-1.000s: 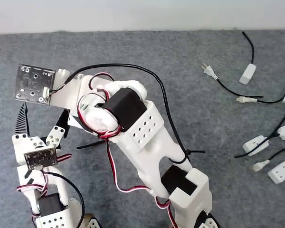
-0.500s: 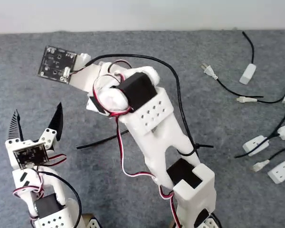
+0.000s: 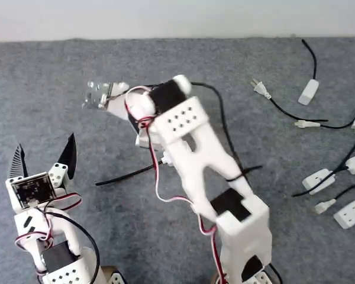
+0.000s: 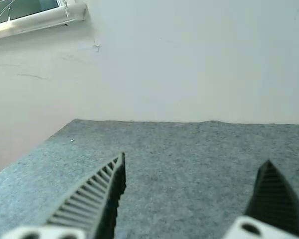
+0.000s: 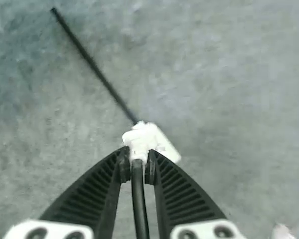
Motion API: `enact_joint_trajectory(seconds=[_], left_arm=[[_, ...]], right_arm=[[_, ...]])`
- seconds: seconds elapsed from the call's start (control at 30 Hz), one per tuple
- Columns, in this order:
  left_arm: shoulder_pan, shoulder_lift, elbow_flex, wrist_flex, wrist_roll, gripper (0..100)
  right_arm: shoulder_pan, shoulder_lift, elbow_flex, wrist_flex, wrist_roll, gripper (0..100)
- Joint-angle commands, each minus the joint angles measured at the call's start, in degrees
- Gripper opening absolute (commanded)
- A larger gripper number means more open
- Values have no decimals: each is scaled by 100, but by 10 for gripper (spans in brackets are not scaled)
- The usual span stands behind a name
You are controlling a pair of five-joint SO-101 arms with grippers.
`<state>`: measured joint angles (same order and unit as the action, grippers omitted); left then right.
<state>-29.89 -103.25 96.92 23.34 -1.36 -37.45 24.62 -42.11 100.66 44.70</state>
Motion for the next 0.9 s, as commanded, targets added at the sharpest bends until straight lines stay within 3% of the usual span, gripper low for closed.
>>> enact_joint_trajectory(seconds=[0.0,0.27,0.57,0.87], left_arm=[[-18,-62,-48,35,132,397],[-18,-53,-48,193,202,397],[-26,-70,-48,290,193,397],[-26,-70,-48,290,176,397]], right_arm=[[-40,514,-70,163,26,9],[-127,1481,-1046,207,44,9],[-286,1402,-1662,207,668,9],[602,980,-1705,251,888,9]])
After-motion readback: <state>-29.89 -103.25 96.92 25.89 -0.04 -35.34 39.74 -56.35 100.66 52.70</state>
